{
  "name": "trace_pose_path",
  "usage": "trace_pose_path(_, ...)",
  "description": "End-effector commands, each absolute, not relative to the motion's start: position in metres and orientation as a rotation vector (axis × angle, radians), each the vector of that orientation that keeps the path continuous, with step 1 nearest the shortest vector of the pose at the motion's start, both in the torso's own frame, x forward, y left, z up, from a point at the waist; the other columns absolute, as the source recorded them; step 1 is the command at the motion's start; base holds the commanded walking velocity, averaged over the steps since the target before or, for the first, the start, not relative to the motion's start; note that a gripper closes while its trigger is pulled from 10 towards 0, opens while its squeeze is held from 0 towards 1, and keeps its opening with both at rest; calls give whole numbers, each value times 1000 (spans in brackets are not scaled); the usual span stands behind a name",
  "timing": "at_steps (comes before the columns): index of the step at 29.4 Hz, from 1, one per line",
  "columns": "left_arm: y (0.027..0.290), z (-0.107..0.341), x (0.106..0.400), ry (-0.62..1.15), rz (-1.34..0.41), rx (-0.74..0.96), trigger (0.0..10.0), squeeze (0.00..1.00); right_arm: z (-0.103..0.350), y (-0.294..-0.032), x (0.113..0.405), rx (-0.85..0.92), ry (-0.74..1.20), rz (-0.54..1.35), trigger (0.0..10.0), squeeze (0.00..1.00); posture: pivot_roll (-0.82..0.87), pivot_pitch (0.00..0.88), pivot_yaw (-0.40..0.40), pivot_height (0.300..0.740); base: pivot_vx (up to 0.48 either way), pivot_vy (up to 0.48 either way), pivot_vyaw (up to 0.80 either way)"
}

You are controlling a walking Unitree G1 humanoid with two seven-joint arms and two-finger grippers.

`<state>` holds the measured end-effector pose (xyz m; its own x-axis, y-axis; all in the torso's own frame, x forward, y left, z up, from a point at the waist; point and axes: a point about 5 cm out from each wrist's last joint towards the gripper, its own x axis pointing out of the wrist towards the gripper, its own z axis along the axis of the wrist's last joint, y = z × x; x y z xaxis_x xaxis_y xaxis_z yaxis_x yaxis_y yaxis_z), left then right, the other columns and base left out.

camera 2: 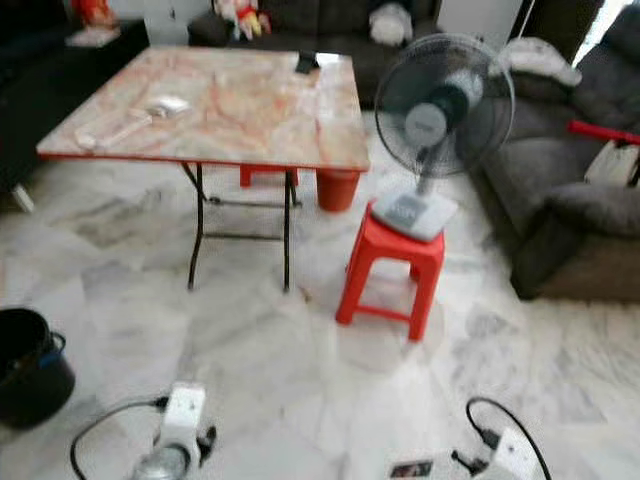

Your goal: Picking trash to rubbish bin

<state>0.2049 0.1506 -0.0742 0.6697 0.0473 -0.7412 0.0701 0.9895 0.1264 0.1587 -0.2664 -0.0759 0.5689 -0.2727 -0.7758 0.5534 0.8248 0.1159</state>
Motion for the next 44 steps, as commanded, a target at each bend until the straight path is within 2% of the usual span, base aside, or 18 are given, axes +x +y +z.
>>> trace_pose_path(1,154,-78,199,870,8,139,10000,0,-73,-269,163,350,816,-490,10000,0,-81,17,-79,740,0,0,0)
trace_pose_path(18,154,-78,199,875,0,134,10000,0,-72,-267,166,313,825,-478,10000,0,-78,0,-74,740,0,0,738)
trace_pose_path(26,154,-77,200,871,-3,152,10000,0,-74,-267,162,284,840,-474,10000,0,-72,6,-77,740,0,0,270)
trace_pose_path(29,156,-77,201,872,7,158,10000,0,-74,-267,162,302,837,-484,10000,0,-69,15,-82,740,291,0,794)
trace_pose_path(37,157,-78,199,886,26,176,10000,0,-74,-267,164,289,839,-475,10000,0,-69,19,-89,740,383,0,0)
trace_pose_path(44,157,-79,198,888,31,174,10000,0,-73,-267,164,290,834,-487,10000,0,-66,21,-91,740,405,0,788)
